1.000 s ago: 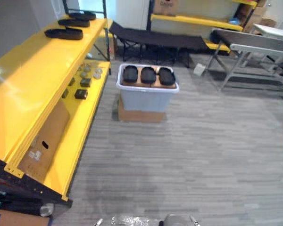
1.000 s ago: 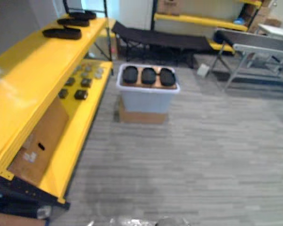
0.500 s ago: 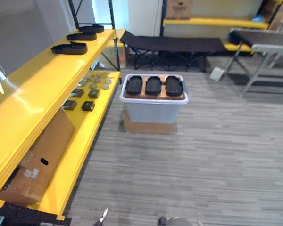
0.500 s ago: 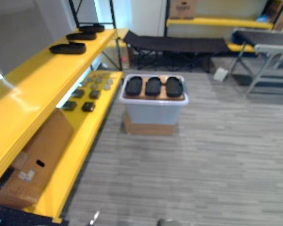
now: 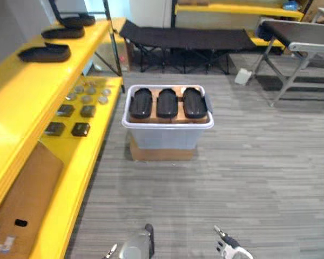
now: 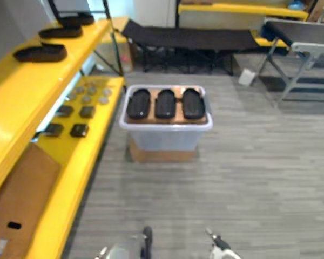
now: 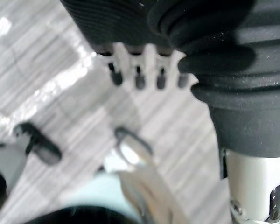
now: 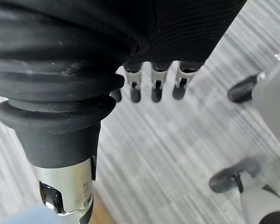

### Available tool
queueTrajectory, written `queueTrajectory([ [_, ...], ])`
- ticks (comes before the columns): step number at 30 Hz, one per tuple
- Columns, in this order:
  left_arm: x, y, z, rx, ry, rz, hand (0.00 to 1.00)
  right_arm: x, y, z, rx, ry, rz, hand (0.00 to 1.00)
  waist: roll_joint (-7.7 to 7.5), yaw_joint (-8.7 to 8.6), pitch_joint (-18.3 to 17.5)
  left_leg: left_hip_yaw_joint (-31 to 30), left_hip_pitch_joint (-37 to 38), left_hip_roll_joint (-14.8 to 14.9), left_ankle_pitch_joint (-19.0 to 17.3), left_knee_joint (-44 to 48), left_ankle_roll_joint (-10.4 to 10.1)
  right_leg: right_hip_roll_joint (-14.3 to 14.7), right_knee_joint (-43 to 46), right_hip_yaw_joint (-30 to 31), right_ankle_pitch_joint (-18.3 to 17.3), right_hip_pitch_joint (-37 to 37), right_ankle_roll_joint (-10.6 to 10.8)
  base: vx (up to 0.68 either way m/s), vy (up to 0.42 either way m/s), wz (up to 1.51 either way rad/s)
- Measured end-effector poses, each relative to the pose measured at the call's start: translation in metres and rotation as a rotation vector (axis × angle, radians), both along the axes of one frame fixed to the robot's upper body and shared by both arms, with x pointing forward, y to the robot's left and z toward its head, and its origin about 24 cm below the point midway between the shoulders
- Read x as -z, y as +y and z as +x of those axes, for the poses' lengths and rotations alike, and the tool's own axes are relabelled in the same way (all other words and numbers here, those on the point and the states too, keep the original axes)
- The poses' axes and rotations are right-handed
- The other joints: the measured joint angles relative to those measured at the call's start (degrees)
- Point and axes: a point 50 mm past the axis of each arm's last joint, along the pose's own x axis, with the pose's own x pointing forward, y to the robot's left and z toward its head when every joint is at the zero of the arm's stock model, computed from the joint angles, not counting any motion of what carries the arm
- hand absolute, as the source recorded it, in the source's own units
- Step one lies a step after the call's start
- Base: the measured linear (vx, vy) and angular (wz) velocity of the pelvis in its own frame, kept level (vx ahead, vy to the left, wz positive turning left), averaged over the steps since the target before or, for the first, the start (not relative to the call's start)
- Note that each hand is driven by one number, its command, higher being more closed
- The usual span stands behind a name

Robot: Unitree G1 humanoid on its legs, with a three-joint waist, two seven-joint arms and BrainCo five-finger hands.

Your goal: Walk over and take plastic housings, then place them on the shelf

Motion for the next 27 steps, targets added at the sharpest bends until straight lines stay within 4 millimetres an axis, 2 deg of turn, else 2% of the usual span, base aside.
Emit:
queueTrajectory([
  [2, -0.002, 0.000, 0.007, 0.045, -0.033, 0.022, 0.00, 0.002, 0.001, -0.007, -0.044, 0.028, -0.015, 0.00, 0.59, -0.24, 0.3, 1.1, 4.8, 0.0, -0.8, -1.8, 0.1, -1.6, -0.1, -2.8, -1.9, -1.3, -0.5, 0.37, 0.111, -0.07],
  [4, -0.008, -0.001, 0.030, 0.080, -0.099, 0.030, 0.00, 0.002, 0.001, -0.004, -0.058, 0.019, -0.024, 0.00, 0.71, -0.58, 0.2, 0.8, 7.3, 0.5, -1.3, -2.9, -0.6, -1.6, -8.5, -4.7, -2.2, -3.0, -1.1, 0.28, 0.010, 0.01],
  [5, -0.013, -0.005, 0.050, 0.112, -0.150, 0.029, 0.00, 0.001, -0.002, -0.003, -0.054, 0.019, -0.037, 0.00, 1.20, -0.56, 0.3, 0.4, 8.1, 1.3, -2.0, -3.9, -1.1, -1.4, -14.7, -5.9, -1.7, -5.0, -0.6, 0.24, -0.053, 0.11],
  [6, -0.017, -0.008, 0.068, 0.132, -0.189, 0.025, 0.00, 0.001, -0.004, -0.003, -0.051, 0.025, -0.047, 0.00, 1.75, -0.78, 0.6, -0.6, 8.3, 2.3, -2.8, -4.1, -1.4, -1.5, -19.8, -6.3, -0.2, -7.1, 0.4, 0.28, -0.075, 0.10],
  [8, -0.021, -0.012, 0.079, 0.118, -0.216, 0.005, 0.00, 0.000, -0.008, -0.003, -0.044, 0.026, -0.052, 0.00, 2.28, -1.05, 0.9, -0.9, 9.3, 3.7, -5.1, -3.6, -1.7, -2.0, -24.6, -6.3, 4.6, -9.8, 0.6, 0.23, -0.112, 0.05],
  [9, -0.020, -0.013, 0.078, 0.094, -0.208, -0.014, 0.00, -0.001, -0.010, -0.003, -0.046, 0.014, -0.061, 0.00, 2.44, -1.98, 0.7, -1.3, 10.4, 5.2, -7.6, -2.4, -3.2, -2.1, -27.9, -5.7, 8.7, -11.0, 0.9, 0.33, -0.229, 0.16],
  [11, -0.018, -0.015, 0.074, 0.065, -0.195, -0.038, 0.00, -0.002, -0.011, -0.006, -0.042, 0.005, -0.067, 0.00, 2.17, -2.59, 0.6, -2.8, 11.6, 6.3, -10.0, -0.4, -4.8, -2.2, -28.6, -4.8, 11.0, -11.3, 0.8, 0.32, -0.243, 0.36],
  [12, -0.017, -0.017, 0.072, 0.042, -0.190, -0.054, 0.00, -0.001, -0.011, -0.010, -0.039, 0.014, -0.064, 0.00, 1.54, -2.62, 0.2, -3.7, 12.2, 6.6, -11.3, 0.9, -6.0, -2.2, -28.4, -4.7, 12.0, -11.1, 0.3, 0.45, -0.340, 0.45],
  [13, -0.014, -0.018, 0.062, 0.017, -0.163, -0.062, 0.00, 0.002, -0.003, -0.018, -0.022, 0.039, -0.033, 0.00, -0.07, -2.21, -1.2, -5.0, 12.3, 6.6, -13.6, 2.3, -7.9, -2.2, -28.2, -4.3, 16.4, -11.2, -0.2, 0.47, -0.364, 0.47],
  [14, -0.012, -0.020, 0.058, -0.010, -0.152, -0.071, 0.00, 0.002, -0.002, -0.019, -0.010, 0.041, -0.026, 0.00, 0.42, -2.21, -1.6, -5.4, 12.3, 7.2, -14.3, 2.8, -8.7, -1.9, -26.8, -4.6, 18.8, -11.6, -0.7, 0.55, -0.427, 0.44],
  [15, -0.006, -0.033, 0.043, -0.064, -0.109, -0.109, 0.00, 0.002, -0.010, -0.020, -0.010, 0.046, -0.048, 0.00, 2.91, -1.92, -3.8, -6.4, 12.2, 10.6, -14.6, 2.7, -9.9, 1.1, -24.3, -5.9, 16.1, -12.9, -2.6, 0.36, -0.249, 0.28],
  [16, -0.004, -0.037, 0.039, -0.085, -0.100, -0.112, 0.00, 0.001, -0.013, -0.018, -0.008, 0.046, -0.059, 0.00, 4.07, -1.73, -4.5, -6.8, 11.9, 11.6, -14.3, 3.5, -10.2, 1.9, -24.1, -6.5, 15.2, -13.0, -2.8, 0.52, -0.329, 0.21],
  [17, -0.003, -0.040, 0.036, -0.128, -0.102, -0.113, 0.00, 0.001, -0.014, -0.018, -0.003, 0.055, -0.068, 0.00, 4.84, -1.45, -4.5, -7.2, 9.3, 12.4, -12.4, 9.1, -10.5, 2.6, -24.2, -7.0, 14.4, -12.0, -3.6, 0.49, -0.301, 0.18],
  [18, -0.003, -0.037, 0.033, -0.167, -0.103, -0.103, 0.00, 0.000, -0.016, -0.018, 0.004, 0.054, -0.071, 0.00, 5.07, -1.51, -4.3, -7.3, 5.1, 13.2, -9.3, 18.9, -10.4, 3.0, -25.5, -7.4, 13.2, -9.4, -4.4, 0.46, -0.296, 0.17],
  [19, -0.003, -0.035, 0.033, -0.185, -0.109, -0.099, 0.00, 0.001, -0.016, -0.020, 0.014, 0.060, -0.070, 0.00, 5.07, -1.45, -4.0, -7.3, 2.7, 14.0, -8.0, 25.1, -10.6, 3.2, -26.7, -7.6, 12.8, -7.5, -4.9, 0.36, -0.197, 0.15],
  [20, -0.003, -0.032, 0.034, -0.193, -0.118, -0.089, 0.00, 0.001, -0.018, -0.024, 0.026, 0.076, -0.080, 0.00, 5.67, -1.42, -3.7, -6.4, -0.9, 15.5, -7.9, 34.4, -10.8, 3.9, -29.0, -8.0, 12.3, -3.2, -5.4, 0.22, -0.098, 0.06],
  [22, -0.003, -0.029, 0.033, -0.181, -0.122, -0.073, 0.00, 0.003, -0.018, -0.030, 0.043, 0.091, -0.084, 0.00, 5.50, -1.47, -3.8, -3.2, -2.9, 16.0, -8.8, 36.2, -10.6, 3.6, -30.7, -8.7, 12.1, 0.7, -5.0, 0.27, -0.075, -0.06],
  [23, -0.004, -0.027, 0.033, -0.152, -0.118, -0.061, 0.00, 0.003, -0.018, -0.030, 0.056, 0.092, -0.095, 0.00, 5.11, -1.44, -4.0, 0.7, -2.9, 15.2, -8.9, 29.1, -10.2, 2.8, -31.5, -8.7, 11.8, 2.3, -4.6, 0.43, -0.025, -0.13],
  [24, -0.004, -0.025, 0.033, -0.117, -0.111, -0.054, 0.00, 0.002, -0.021, -0.030, 0.069, 0.075, -0.117, 0.00, 5.17, -1.93, -4.0, 3.5, -2.7, 13.3, -6.4, 15.3, -9.6, 2.1, -32.2, -8.8, 11.6, 2.9, -3.7, 0.35, 0.033, -0.07],
  [25, -0.003, -0.028, 0.033, -0.101, -0.108, -0.057, 0.00, 0.002, -0.022, -0.030, 0.075, 0.066, -0.127, 0.00, 5.49, -2.21, -4.0, 4.2, -2.8, 12.5, -2.9, 8.5, -9.0, 2.0, -32.4, -9.1, 11.3, 2.9, -3.2, 0.30, 0.067, 0.10],
  [26, -0.003, -0.029, 0.032, -0.092, -0.100, -0.057, 0.00, 0.002, -0.024, -0.034, 0.093, 0.062, -0.138, 0.00, 4.61, -2.12, -3.9, 4.5, -2.0, 10.6, 0.3, 3.4, -7.0, 1.0, -32.5, -8.9, 11.0, 3.1, -2.3, 0.23, 0.076, 0.23],
  [27, -0.002, -0.026, 0.029, -0.083, -0.087, -0.049, 0.00, 0.002, -0.016, -0.034, 0.097, 0.036, -0.128, 0.00, 3.32, -2.06, -4.6, 4.3, -0.5, 8.1, 1.7, -1.3, -6.7, -0.4, -33.1, -9.6, 11.0, 3.0, -1.5, 0.27, 0.075, 0.26],
])
